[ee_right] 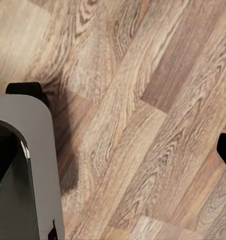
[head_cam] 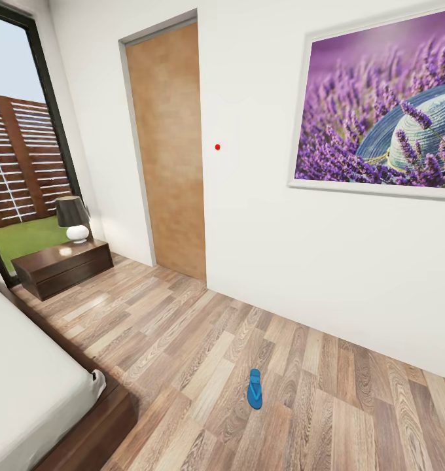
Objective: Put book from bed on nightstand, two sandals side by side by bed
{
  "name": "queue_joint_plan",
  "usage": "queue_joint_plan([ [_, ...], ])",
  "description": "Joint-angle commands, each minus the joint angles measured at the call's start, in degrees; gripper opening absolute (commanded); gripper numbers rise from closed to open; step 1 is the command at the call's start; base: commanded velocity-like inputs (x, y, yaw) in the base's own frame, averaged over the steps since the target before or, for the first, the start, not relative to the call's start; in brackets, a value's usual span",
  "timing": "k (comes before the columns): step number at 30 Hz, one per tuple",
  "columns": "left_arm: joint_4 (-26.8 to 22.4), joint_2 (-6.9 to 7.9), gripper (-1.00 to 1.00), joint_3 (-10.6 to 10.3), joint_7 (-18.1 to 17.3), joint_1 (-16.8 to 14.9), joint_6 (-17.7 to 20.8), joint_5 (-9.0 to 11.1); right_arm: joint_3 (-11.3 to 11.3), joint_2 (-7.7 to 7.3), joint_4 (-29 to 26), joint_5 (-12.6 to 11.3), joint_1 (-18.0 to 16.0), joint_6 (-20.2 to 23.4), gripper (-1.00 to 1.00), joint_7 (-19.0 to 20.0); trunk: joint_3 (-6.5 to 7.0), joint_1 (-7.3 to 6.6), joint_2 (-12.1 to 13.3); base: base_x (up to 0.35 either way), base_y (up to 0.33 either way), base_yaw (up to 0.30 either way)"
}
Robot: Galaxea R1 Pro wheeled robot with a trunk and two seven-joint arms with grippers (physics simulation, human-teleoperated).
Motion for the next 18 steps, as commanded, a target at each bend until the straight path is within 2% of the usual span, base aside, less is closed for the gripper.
queue_joint_plan([
  [1, -1.98, -0.20, 1.00, 0.22, -0.02, 0.03, -0.02, 0.06, -0.02, 0.00, -1.43, -0.28, 0.00, 0.09, 1.00, -0.14, -0.05, 0.00, -0.03, 0.000, 0.000, 0.000],
  [14, -11.22, -0.92, 1.00, 0.24, 0.13, -0.04, 0.44, 0.21, -0.16, 0.23, -12.80, -0.45, -0.05, 1.08, 1.00, -0.20, -0.05, 0.00, -0.03, 0.000, 0.000, 0.000],
  [18, -13.88, -0.97, 1.00, 0.24, 0.08, -0.05, 0.92, 0.66, -0.13, 0.54, -17.20, -0.59, -0.81, 3.05, 1.00, -0.18, -0.05, 0.00, -0.03, 0.000, 0.000, 0.000],
])
